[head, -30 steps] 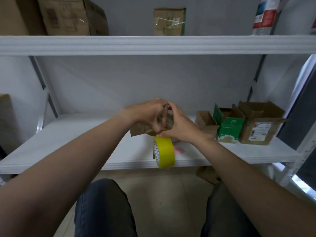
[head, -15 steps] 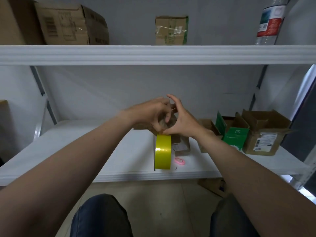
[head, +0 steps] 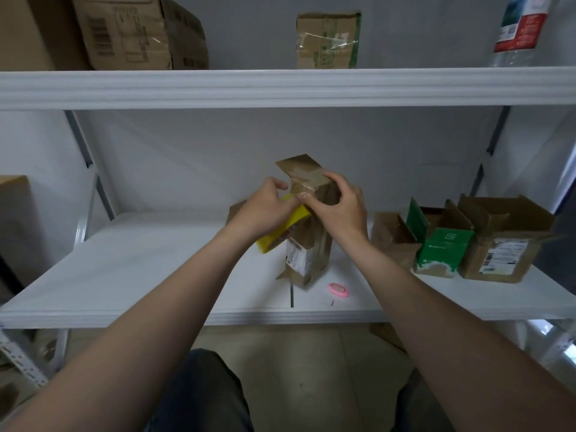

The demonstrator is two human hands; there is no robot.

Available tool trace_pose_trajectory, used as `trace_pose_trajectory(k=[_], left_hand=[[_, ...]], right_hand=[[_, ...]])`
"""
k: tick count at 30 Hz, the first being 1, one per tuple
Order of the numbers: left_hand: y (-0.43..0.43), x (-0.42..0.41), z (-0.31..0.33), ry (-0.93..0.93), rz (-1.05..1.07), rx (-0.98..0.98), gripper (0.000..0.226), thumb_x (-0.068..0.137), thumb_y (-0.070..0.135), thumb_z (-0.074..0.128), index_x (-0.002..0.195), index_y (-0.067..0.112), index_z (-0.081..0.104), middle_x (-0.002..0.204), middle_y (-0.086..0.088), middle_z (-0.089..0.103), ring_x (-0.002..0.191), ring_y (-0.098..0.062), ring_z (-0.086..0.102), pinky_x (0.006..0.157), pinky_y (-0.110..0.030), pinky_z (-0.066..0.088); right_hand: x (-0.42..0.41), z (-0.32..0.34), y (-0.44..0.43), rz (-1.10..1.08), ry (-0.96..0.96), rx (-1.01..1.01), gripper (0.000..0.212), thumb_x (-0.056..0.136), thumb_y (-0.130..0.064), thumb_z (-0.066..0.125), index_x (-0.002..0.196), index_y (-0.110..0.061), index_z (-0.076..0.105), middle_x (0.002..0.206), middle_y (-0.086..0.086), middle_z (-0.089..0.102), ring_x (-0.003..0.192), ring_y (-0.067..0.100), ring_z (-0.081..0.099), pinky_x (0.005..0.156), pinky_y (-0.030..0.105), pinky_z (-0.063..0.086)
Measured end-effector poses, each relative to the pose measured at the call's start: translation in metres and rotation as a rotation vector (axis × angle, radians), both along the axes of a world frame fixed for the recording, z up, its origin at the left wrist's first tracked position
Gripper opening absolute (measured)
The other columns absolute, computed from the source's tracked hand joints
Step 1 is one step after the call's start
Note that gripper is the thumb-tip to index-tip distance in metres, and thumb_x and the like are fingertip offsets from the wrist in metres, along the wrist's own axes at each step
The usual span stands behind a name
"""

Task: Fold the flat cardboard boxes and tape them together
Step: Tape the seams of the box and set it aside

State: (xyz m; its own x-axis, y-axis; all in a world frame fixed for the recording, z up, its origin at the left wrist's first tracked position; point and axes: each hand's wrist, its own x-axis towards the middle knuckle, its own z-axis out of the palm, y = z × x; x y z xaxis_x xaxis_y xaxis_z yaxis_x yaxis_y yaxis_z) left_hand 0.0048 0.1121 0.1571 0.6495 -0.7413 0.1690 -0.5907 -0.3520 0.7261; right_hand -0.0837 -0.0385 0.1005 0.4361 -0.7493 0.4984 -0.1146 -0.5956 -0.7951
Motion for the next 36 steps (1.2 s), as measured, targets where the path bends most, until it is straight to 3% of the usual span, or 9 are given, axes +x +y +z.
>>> trace_pose_trajectory(k=[2, 8, 12, 14, 17, 21, 25, 30, 36], left_hand=[[0.0, -0.002, 0.0, -0.044, -0.001, -0.02, 0.035, 0.096, 0.048, 0.059, 0.125, 0.033, 0.045, 0.084, 0.013, 0.06, 0.066, 0.0, 0.059, 0.054, -0.017, 0.042], [-0.002, 0.008, -0.026, -0.177, 0.041, 0.068, 0.069, 0.073, 0.075, 0.047, 0.135, 0.047, 0.046, 0.111, 0.006, 0.074, 0.081, -0.022, 0.074, 0.084, -0.039, 0.059], [-0.002, 0.008, -0.043, -0.34, 0.048, 0.076, 0.074, 0.096, 0.041, 0.058, 0.156, 0.048, 0.016, 0.118, -0.004, 0.07, 0.092, -0.026, 0.07, 0.078, -0.037, 0.057], [-0.003, 0.006, -0.046, -0.382, 0.024, 0.094, 0.08, 0.096, 0.031, 0.054, 0.155, 0.053, 0.005, 0.115, -0.006, 0.07, 0.077, -0.024, 0.069, 0.074, -0.042, 0.059], [-0.004, 0.009, -0.05, -0.39, 0.011, 0.153, 0.072, 0.097, 0.028, 0.047, 0.153, 0.057, 0.013, 0.124, -0.001, 0.068, 0.053, -0.007, 0.06, 0.067, -0.033, 0.055], [-0.011, 0.017, -0.061, -0.365, 0.019, 0.143, 0.066, 0.095, 0.029, 0.055, 0.15, 0.056, 0.031, 0.148, 0.004, 0.054, 0.079, -0.017, 0.062, 0.072, -0.033, 0.053], [-0.023, 0.014, -0.07, -0.352, 0.017, 0.095, 0.064, 0.095, 0.033, 0.057, 0.151, 0.053, 0.032, 0.124, 0.0, 0.068, 0.071, -0.019, 0.058, 0.066, -0.033, 0.051], [-0.034, 0.013, -0.076, -0.339, 0.031, 0.084, 0.07, 0.093, 0.028, 0.056, 0.152, 0.054, 0.029, 0.085, 0.001, 0.066, 0.066, -0.021, 0.057, 0.057, -0.032, 0.045], [-0.043, 0.013, -0.081, -0.334, 0.032, 0.056, 0.067, 0.092, 0.039, 0.056, 0.151, 0.055, 0.028, 0.117, -0.001, 0.071, 0.071, -0.024, 0.061, 0.059, -0.035, 0.048]], right_hand=[[0.004, -0.008, -0.001, 0.002, -0.021, 0.037, 0.068, 0.069, -0.063, 0.08, 0.13, -0.047, 0.054, 0.117, -0.002, 0.051, 0.106, 0.014, 0.055, 0.074, 0.011, 0.038], [0.009, -0.021, -0.011, 0.06, -0.082, 0.117, 0.07, 0.062, -0.065, 0.084, 0.125, -0.047, 0.06, 0.12, -0.006, 0.058, 0.109, 0.007, 0.059, 0.097, 0.029, 0.053], [0.007, -0.028, -0.019, 0.116, -0.001, 0.081, 0.078, 0.059, -0.067, 0.083, 0.13, -0.045, 0.059, 0.123, -0.003, 0.054, 0.112, 0.013, 0.057, 0.099, 0.034, 0.054], [0.007, -0.029, -0.021, 0.141, 0.048, 0.078, 0.077, 0.062, -0.063, 0.085, 0.132, -0.045, 0.059, 0.124, -0.002, 0.051, 0.115, 0.016, 0.056, 0.1, 0.034, 0.053], [0.004, -0.031, -0.025, 0.18, 0.126, 0.044, 0.077, 0.065, -0.059, 0.087, 0.135, -0.047, 0.055, 0.122, -0.003, 0.046, 0.113, 0.019, 0.054, 0.099, 0.036, 0.053], [0.001, -0.039, -0.027, 0.26, 0.102, 0.088, 0.083, 0.071, -0.051, 0.087, 0.144, -0.045, 0.049, 0.134, -0.003, 0.048, 0.125, 0.018, 0.052, 0.1, 0.028, 0.049], [-0.01, -0.043, -0.029, 0.331, 0.064, 0.211, 0.095, 0.084, -0.045, 0.078, 0.159, -0.035, 0.02, 0.156, -0.005, 0.038, 0.136, 0.014, 0.043, 0.106, 0.029, 0.041], [-0.026, -0.085, -0.052, 0.026, 0.283, 0.122, 0.033, 0.102, -0.037, 0.056, 0.12, -0.014, 0.07, 0.115, 0.003, 0.071, 0.104, 0.024, 0.068, 0.092, 0.043, 0.055], [-0.037, -0.141, -0.059, 0.068, 0.787, 0.24, 0.036, 0.088, -0.042, 0.071, 0.072, -0.01, 0.068, 0.067, 0.003, 0.061, 0.07, 0.02, 0.064, 0.059, 0.027, 0.042]])
